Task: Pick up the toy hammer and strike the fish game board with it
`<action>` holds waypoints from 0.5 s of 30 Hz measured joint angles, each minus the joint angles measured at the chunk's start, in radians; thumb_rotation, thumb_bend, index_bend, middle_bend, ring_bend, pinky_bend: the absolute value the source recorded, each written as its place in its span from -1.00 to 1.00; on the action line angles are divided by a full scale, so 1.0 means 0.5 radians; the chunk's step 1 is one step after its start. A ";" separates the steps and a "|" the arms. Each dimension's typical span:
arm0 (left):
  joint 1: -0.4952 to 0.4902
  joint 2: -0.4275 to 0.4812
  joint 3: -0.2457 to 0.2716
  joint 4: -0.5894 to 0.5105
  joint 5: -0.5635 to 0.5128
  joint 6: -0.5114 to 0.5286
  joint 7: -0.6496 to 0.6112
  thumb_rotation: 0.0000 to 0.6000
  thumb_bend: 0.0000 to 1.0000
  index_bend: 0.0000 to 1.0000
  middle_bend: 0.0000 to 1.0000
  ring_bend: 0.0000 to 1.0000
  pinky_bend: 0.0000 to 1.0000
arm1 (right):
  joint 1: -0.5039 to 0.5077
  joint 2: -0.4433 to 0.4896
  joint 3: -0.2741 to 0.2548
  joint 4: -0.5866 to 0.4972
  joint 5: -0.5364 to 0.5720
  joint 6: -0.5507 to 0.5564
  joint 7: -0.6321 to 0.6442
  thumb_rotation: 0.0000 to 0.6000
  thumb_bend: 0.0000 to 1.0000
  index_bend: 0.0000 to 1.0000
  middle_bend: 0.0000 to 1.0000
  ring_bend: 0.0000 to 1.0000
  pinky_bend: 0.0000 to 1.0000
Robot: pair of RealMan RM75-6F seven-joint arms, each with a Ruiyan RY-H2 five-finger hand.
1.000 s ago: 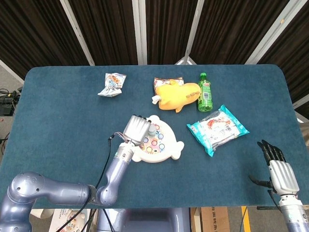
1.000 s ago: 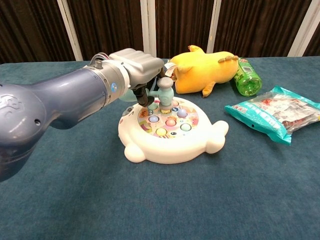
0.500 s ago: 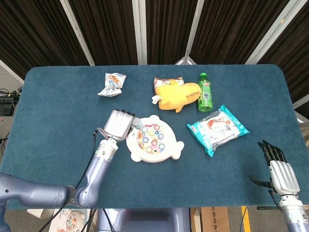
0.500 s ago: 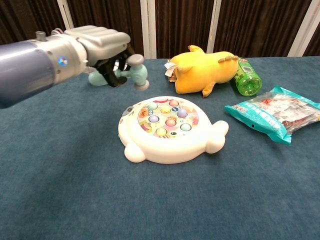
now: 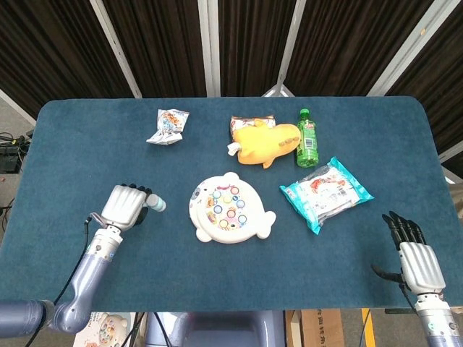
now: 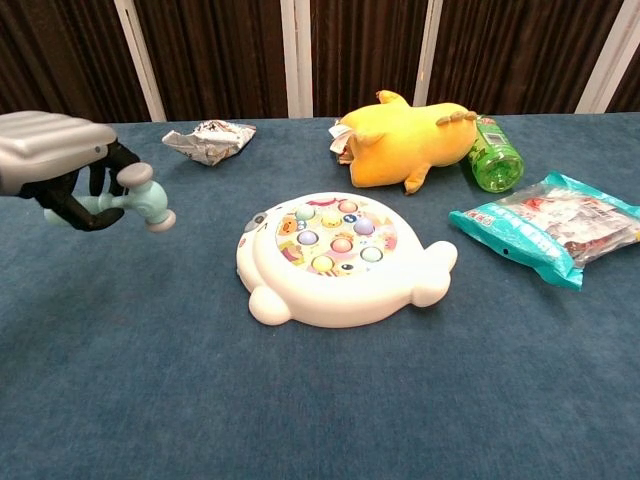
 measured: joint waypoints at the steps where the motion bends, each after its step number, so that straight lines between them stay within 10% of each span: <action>1: 0.018 0.009 0.019 0.014 0.022 -0.012 -0.027 1.00 0.18 0.24 -0.02 -0.13 0.13 | 0.000 -0.002 -0.001 0.000 0.000 0.001 -0.003 1.00 -0.62 -1.00 -1.00 -1.00 -1.00; 15: 0.135 -0.083 0.044 0.182 0.158 -0.121 -0.172 1.00 0.17 0.22 -0.02 -0.13 0.13 | -0.002 0.010 -0.004 -0.003 -0.004 -0.004 0.024 1.00 -0.62 -1.00 -1.00 -1.00 -1.00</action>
